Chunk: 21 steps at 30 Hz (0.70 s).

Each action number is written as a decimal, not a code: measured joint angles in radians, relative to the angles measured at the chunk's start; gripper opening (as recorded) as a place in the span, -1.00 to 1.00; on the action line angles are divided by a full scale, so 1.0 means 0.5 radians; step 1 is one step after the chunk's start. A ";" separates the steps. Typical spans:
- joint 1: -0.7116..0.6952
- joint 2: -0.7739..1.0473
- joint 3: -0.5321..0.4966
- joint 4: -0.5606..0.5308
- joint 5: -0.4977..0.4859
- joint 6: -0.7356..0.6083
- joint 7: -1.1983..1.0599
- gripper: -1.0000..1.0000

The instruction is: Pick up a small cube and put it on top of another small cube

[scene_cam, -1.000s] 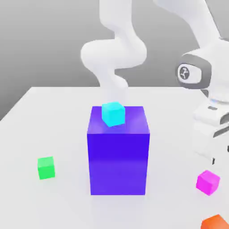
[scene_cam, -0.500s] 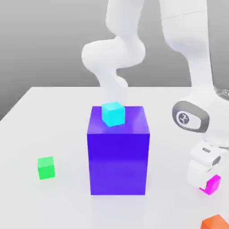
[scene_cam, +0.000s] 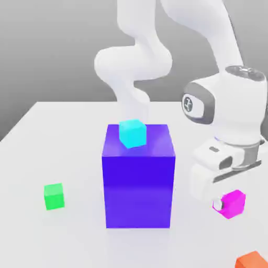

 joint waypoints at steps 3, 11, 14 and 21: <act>-0.192 -0.076 -0.089 -0.037 -0.002 -0.006 -0.080 -1.00; -0.659 -0.277 -0.293 -0.136 -0.057 -0.022 -0.256 -1.00; -0.806 -0.353 -0.380 -0.173 -0.094 -0.029 -0.310 -1.00; -1.142 -0.523 -0.732 -0.393 -0.152 -0.117 -0.545 -1.00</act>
